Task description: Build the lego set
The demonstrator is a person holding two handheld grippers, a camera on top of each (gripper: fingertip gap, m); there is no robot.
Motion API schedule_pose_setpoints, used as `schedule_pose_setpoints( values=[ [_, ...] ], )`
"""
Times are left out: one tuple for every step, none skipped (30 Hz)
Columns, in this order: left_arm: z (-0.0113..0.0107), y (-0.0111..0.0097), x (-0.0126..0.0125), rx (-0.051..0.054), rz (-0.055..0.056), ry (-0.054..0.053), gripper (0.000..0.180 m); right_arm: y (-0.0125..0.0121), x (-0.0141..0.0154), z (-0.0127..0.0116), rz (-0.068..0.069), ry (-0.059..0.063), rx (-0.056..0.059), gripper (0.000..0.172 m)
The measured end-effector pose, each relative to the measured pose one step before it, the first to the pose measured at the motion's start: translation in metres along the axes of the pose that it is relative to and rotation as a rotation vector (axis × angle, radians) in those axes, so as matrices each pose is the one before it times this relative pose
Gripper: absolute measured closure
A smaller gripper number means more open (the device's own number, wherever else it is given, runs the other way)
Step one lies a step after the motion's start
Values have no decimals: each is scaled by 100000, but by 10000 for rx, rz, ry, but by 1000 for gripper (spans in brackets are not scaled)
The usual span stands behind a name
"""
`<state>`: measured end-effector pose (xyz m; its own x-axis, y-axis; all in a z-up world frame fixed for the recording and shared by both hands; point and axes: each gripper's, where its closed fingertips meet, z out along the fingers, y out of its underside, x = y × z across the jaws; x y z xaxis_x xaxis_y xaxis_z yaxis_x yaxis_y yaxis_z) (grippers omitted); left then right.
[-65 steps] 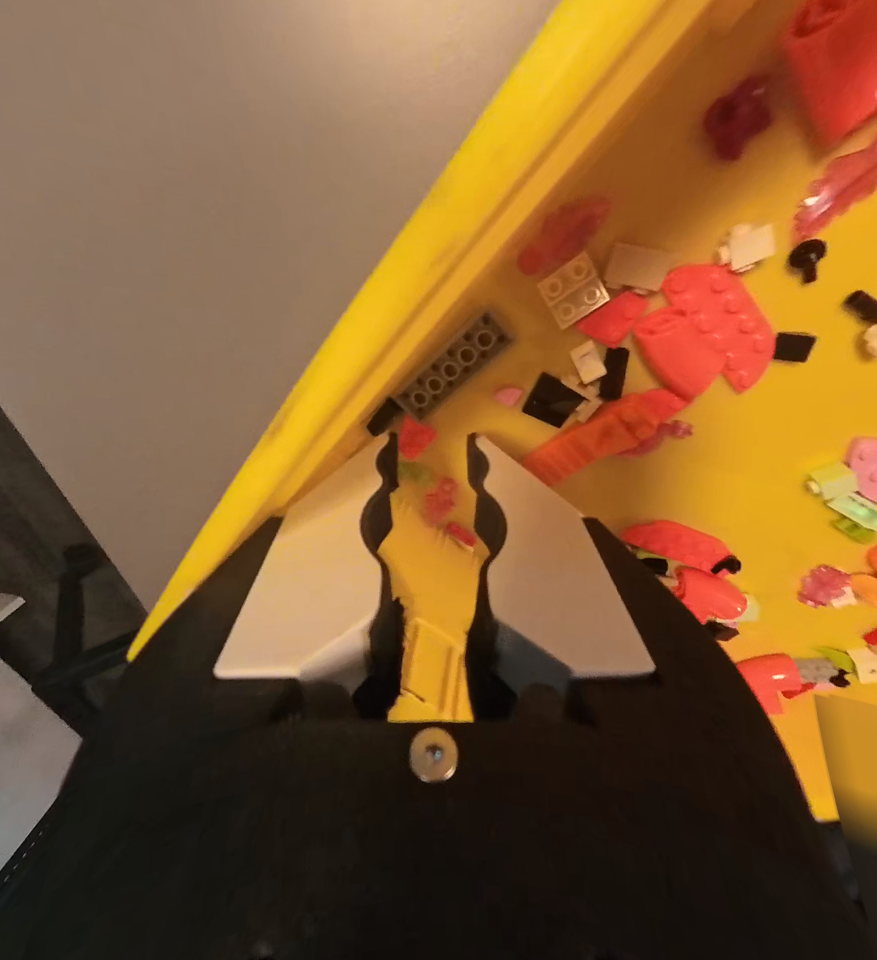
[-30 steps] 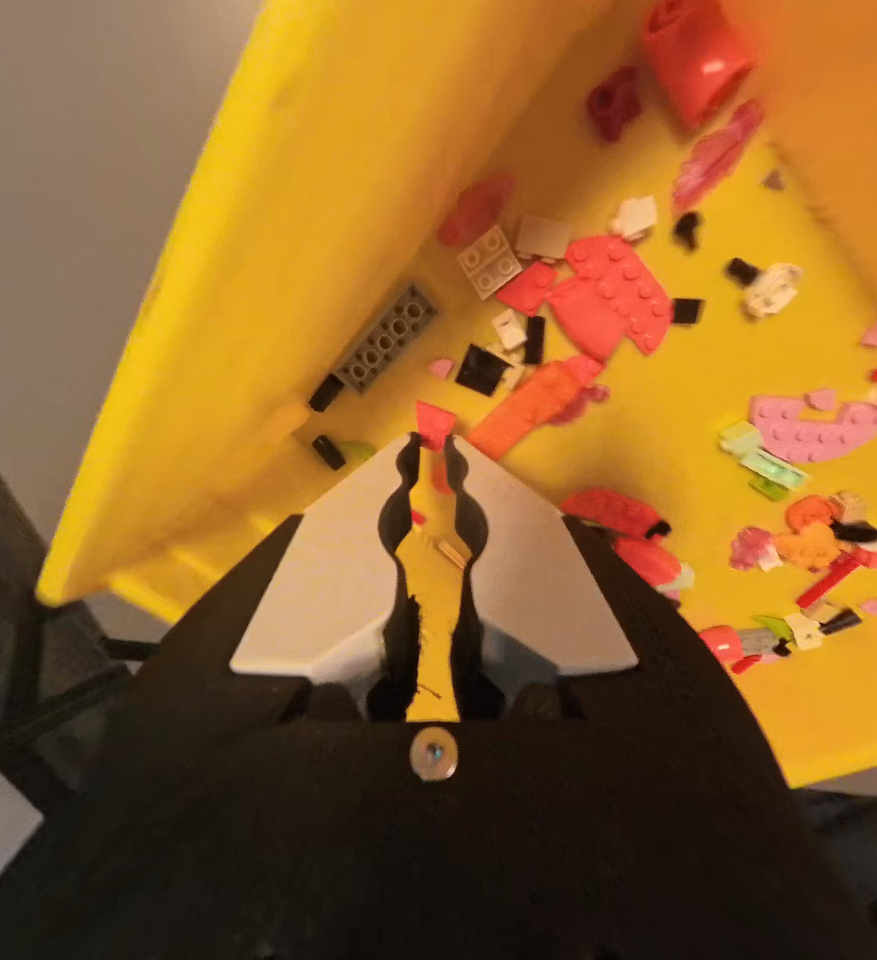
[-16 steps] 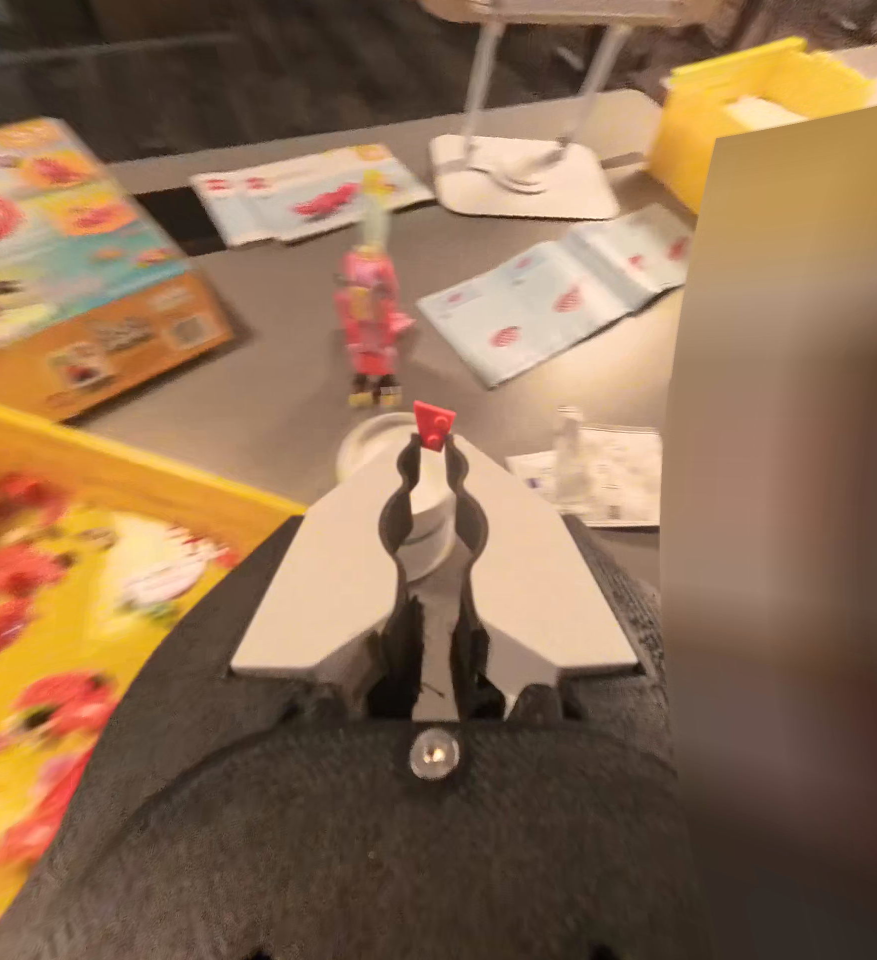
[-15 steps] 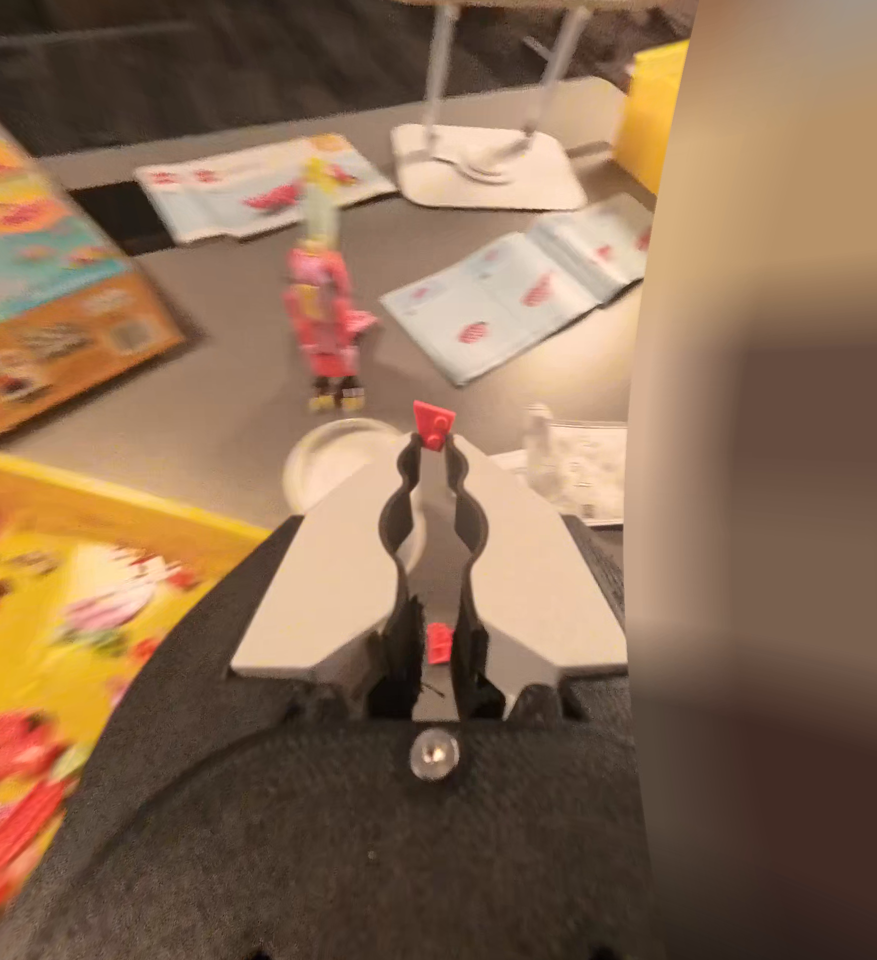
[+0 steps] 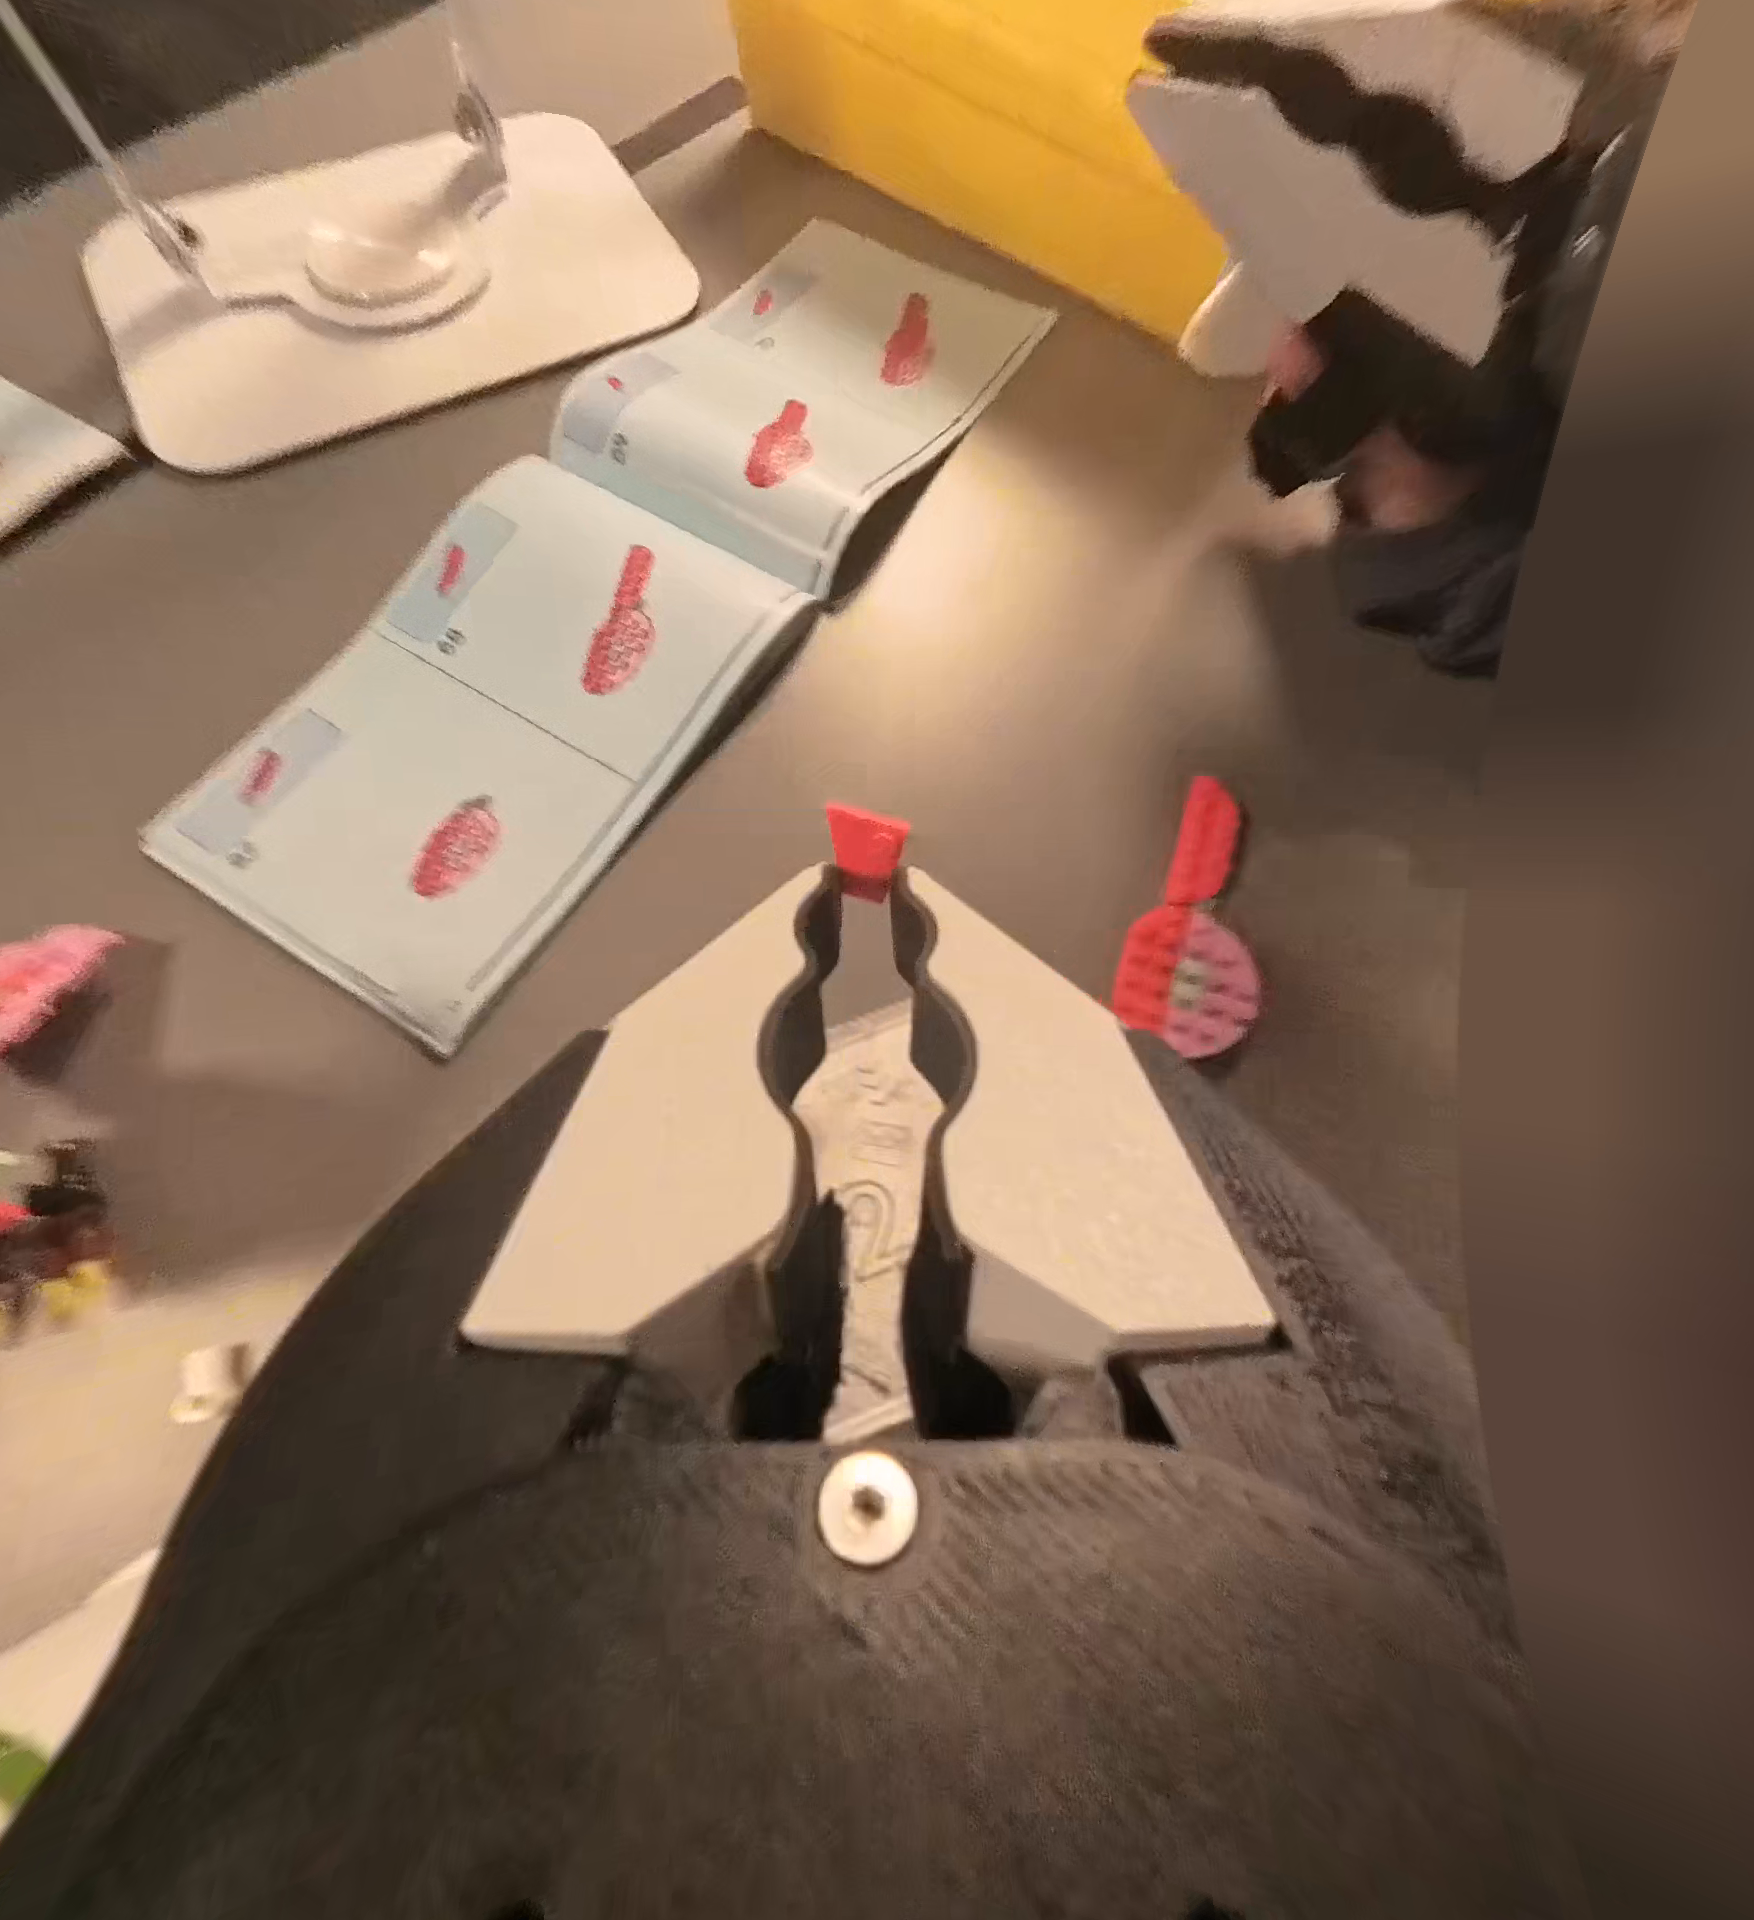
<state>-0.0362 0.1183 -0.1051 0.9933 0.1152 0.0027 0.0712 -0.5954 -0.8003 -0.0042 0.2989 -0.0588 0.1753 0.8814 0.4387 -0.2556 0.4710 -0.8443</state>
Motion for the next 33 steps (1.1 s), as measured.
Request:
schedule_pose_setpoints(
  values=[
    [189, 29, -235, -109, 619, -448, 172, 56, 46, 30, 29, 11, -18, 167],
    [99, 72, -125, -110, 624, -379, 172, 37, 53, 7, 36, 16, -11, 167],
    [49, 93, -46, -107, 600, -313, 172, 27, 76, 3, 40, 24, -8, 167],
    [-11, 93, -61, -101, 570, -309, 172, 38, 67, 9, 39, 22, -9, 167],
    [-30, 140, -184, -126, 530, -368, 172, 51, 51, 22, 37, 18, -17, 167],
    [-42, 177, -154, -149, 506, -325, 172, 53, 48, 21, 32, 13, -19, 167],
    [2, 264, -68, -178, 400, -210, 172, 26, 18, 15, 23, 5, -12, 167],
    [66, 325, 118, -221, 168, -12, 172, 35, 6, 12, 18, -3, -12, 167],
    [116, 324, 329, -194, -89, 204, 172, 2, 1, -10, 13, -3, -6, 167],
    [144, 348, 601, -190, -284, 427, 172, -26, -13, -22, 3, -5, 10, 167],
    [135, 335, 833, -189, -376, 585, 172, -25, -24, -25, -7, -12, 6, 167],
    [85, 245, 951, -116, -420, 554, 172, -9, -2, -42, -9, -5, -4, 167],
    [-6, 277, 1419, -120, -335, 669, 172, -25, 16, -44, -5, 9, 5, 167],
    [-137, 511, 1745, -139, -94, 673, 172, 9, 38, -21, 7, 15, -4, 167],
    [-315, 910, 1243, -215, 48, 230, 172, 43, 51, -9, 27, 15, -21, 167],
    [-526, 1333, 661, -296, 117, -134, 172, 20, 68, -4, 40, 17, -6, 167],
    [-672, 1498, 208, -240, -1, -279, 172, -3, 50, 6, 37, 12, 13, 167],
    [-701, 1491, -18, -131, -264, -199, 172, 44, 14, 43, 27, 5, -10, 167],
    [-666, 1397, -5, -25, -446, 16, 172, 98, -3, 71, 19, -3, -33, 167],
    [-622, 1194, 22, 97, -358, 178, 172, 96, -14, 89, 13, -8, -38, 167],
    [-525, 1124, -94, 85, -198, 142, 172, 86, -27, 66, 4, -2, -38, 167],
    [-400, 1233, -363, -134, -233, -46, 172, 42, -18, 46, -15, 7, -27, 167],
    [-242, 1304, -475, -340, -303, -103, 172, 12, -11, 6, -31, 8, -11, 167],
    [-96, 1139, -300, -348, -210, -11, 172, -19, -23, -22, -23, -2, 4, 167],
    [-33, 989, -233, -339, -108, -10, 172, -24, -23, -29, -11, -7, 3, 167],
    [-33, 858, -166, -329, -13, -17, 172, -15, -1, -29, -6, -5, -4, 167],
    [-73, 814, -42, -353, 54, 25, 172, -16, 12, -43, 2, -4, 6, 167],
    [-144, 815, -107, -359, 32, -44, 172, -24, 10, -29, 12, -1, 8, 167],
    [-272, 798, -187, -308, 24, -108, 172, 6, 30, -17, 15, 4, -4, 167],
    [-371, 812, -264, -252, 28, -146, 172, 10, 25, 2, 12, 2, -4, 167],
    [-374, 874, -326, -269, -40, -120, 172, 7, -39, 21, 12, -26, 2, 167],
    [-294, 873, -302, -282, -142, -30, 172, 5, -80, 27, 5, -45, -2, 167],
    [-158, 724, -197, -216, -209, 72, 172, 22, -78, 39, -10, -39, -7, 167]
  ],
)
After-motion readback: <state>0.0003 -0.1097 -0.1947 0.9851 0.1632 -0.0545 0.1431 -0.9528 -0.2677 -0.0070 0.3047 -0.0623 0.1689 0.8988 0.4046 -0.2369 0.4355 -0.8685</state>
